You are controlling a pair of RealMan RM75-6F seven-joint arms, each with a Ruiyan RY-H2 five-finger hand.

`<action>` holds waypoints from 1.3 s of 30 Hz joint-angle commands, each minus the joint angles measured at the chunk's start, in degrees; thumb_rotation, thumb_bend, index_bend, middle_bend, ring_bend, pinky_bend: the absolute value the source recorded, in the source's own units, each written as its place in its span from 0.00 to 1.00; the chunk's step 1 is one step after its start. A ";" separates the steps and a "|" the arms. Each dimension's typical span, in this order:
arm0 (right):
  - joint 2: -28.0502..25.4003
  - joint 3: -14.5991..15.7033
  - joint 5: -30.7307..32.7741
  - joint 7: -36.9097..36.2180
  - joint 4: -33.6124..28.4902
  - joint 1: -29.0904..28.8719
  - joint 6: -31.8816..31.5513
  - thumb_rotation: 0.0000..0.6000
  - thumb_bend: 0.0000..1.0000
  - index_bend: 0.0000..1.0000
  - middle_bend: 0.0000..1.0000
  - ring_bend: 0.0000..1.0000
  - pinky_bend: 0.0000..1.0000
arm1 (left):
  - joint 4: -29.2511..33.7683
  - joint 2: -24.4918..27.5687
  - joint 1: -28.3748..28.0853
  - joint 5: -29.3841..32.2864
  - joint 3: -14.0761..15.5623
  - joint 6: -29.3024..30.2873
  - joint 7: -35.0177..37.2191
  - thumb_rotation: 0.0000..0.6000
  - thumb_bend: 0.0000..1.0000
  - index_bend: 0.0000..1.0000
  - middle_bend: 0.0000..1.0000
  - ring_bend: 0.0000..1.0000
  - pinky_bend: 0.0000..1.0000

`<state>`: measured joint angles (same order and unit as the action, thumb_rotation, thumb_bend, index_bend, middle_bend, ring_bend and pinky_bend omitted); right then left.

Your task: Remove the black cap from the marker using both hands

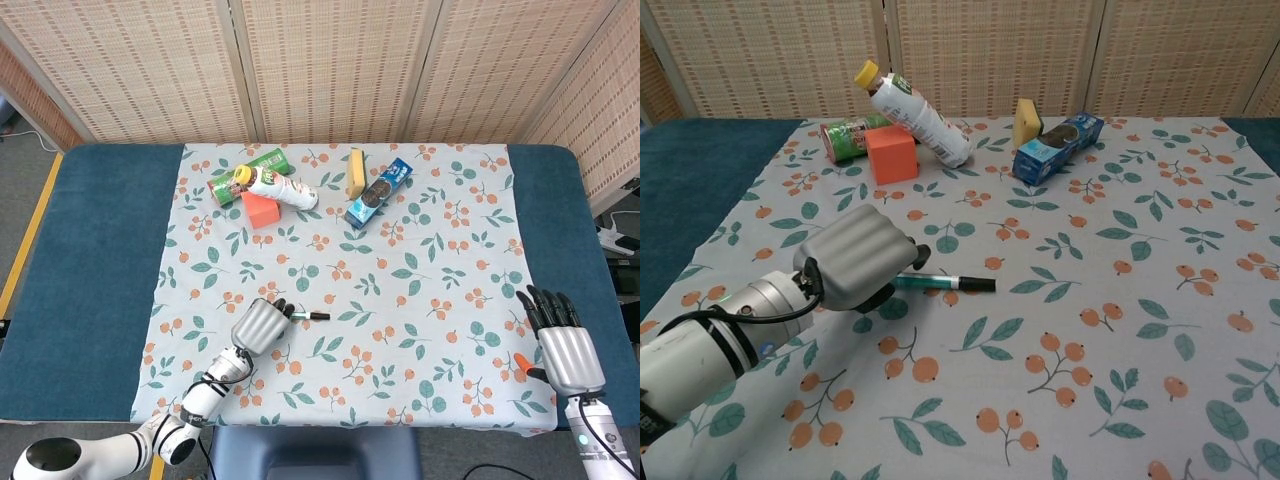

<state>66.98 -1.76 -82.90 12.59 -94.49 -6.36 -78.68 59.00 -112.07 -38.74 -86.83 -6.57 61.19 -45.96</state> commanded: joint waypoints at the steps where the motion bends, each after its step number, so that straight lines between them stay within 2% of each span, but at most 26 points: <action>1: 0.00 0.02 -0.05 0.05 -0.07 0.00 -0.06 1.00 0.09 0.00 0.00 0.00 0.00 | -0.45 -0.13 -0.19 -0.04 0.23 0.14 -0.10 1.00 0.42 0.39 0.49 0.78 0.94; 10: -0.04 0.02 -0.14 -0.08 -0.14 0.01 -0.24 1.00 0.09 0.00 0.00 0.00 0.00 | -1.49 -0.59 -0.55 0.80 0.57 0.17 -0.82 1.00 0.42 0.39 0.46 0.78 0.94; 18: 0.02 0.01 -0.08 -0.22 -0.07 -0.04 -0.17 1.00 0.09 0.00 0.00 0.00 0.00 | -1.94 -1.03 -0.88 1.54 0.84 -0.12 -1.81 1.00 0.42 0.41 0.48 0.78 0.94; 24: 0.06 0.05 -0.02 -0.24 0.05 -0.12 -0.01 1.00 0.09 0.00 0.00 0.00 0.00 | -2.68 -1.48 -1.08 1.59 0.97 0.46 -2.03 1.00 0.42 0.47 0.55 0.78 0.94; 33: 0.40 0.20 -0.30 -0.04 0.25 -0.20 0.03 1.00 0.09 0.00 0.00 0.00 0.00 | -3.00 -1.41 -1.04 0.55 1.39 2.42 -0.65 1.00 0.42 0.62 0.71 0.79 0.95; 39: 4.58 0.32 -1.77 -0.07 2.25 -1.17 0.56 1.00 0.09 0.00 0.00 0.00 0.02 | 0.34 0.79 -0.27 -1.82 2.37 5.90 5.20 1.00 0.41 0.76 0.85 0.80 0.96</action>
<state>70.36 -1.40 -84.27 12.61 -92.93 -7.13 -78.36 58.11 -112.20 -39.33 -87.71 -4.65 65.91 -42.22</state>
